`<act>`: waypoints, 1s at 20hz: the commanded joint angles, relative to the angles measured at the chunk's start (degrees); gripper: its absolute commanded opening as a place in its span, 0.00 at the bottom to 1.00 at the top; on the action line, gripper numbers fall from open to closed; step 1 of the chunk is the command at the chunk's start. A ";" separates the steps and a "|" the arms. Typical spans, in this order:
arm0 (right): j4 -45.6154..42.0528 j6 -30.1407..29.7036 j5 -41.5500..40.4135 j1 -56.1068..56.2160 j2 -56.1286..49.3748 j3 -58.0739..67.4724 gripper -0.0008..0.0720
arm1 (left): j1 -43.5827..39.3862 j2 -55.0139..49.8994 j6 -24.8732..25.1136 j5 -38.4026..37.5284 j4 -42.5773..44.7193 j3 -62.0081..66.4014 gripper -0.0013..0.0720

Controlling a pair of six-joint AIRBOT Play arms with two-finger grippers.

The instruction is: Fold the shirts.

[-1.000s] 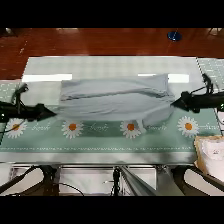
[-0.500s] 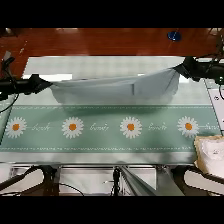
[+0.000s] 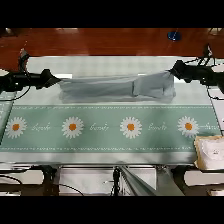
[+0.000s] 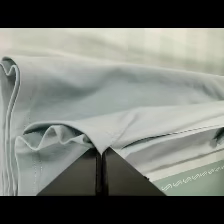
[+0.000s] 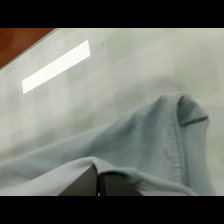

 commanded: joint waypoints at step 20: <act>-6.12 -5.97 1.11 0.79 -0.92 0.17 0.66 | 4.96 -9.20 -0.02 3.85 -0.13 7.23 0.86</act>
